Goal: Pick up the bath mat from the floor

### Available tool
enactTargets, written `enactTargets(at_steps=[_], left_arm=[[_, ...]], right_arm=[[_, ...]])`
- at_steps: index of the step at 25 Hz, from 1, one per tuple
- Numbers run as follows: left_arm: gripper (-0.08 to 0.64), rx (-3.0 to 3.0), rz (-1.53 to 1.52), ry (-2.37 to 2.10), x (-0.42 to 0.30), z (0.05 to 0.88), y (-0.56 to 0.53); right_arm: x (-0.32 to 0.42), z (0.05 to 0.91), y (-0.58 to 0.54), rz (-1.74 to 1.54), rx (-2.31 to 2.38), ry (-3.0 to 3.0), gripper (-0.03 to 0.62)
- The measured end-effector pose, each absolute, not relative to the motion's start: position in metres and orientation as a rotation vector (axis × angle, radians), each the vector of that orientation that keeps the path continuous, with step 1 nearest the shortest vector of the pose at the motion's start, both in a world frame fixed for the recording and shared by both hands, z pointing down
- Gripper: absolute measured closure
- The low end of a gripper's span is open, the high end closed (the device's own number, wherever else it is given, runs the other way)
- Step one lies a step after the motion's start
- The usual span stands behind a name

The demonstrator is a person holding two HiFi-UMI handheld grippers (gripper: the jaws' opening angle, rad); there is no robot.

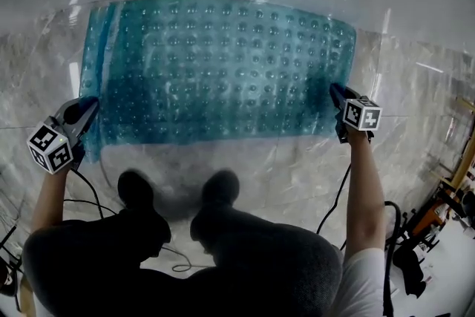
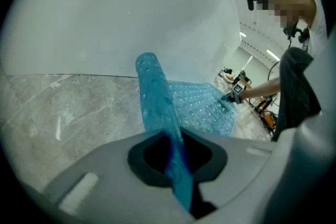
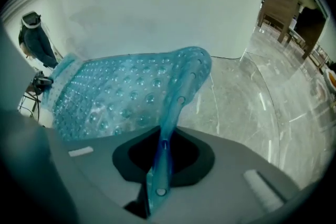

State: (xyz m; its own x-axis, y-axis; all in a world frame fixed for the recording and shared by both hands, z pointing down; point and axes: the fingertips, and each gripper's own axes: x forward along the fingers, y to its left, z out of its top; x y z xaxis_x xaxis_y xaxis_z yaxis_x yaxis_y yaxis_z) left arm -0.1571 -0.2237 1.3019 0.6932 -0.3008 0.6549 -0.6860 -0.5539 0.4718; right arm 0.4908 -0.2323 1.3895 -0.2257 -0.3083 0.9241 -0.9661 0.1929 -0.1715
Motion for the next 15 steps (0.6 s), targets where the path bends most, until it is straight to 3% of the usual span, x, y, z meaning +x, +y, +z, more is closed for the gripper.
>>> enactTargets(at_steps=[7,15], left_arm=[[0.541,2.117,0.526,-0.739,-0.171,1.268,-0.227],[0.541,2.172,0.475,-0.71,-0.164,1.174,-0.234]], right_arm=[[0.47,1.336,-0.226,1.249,1.231,-1.828,0.574],[0.433,1.236,-0.218,1.333,1.181,-1.939,0.575]])
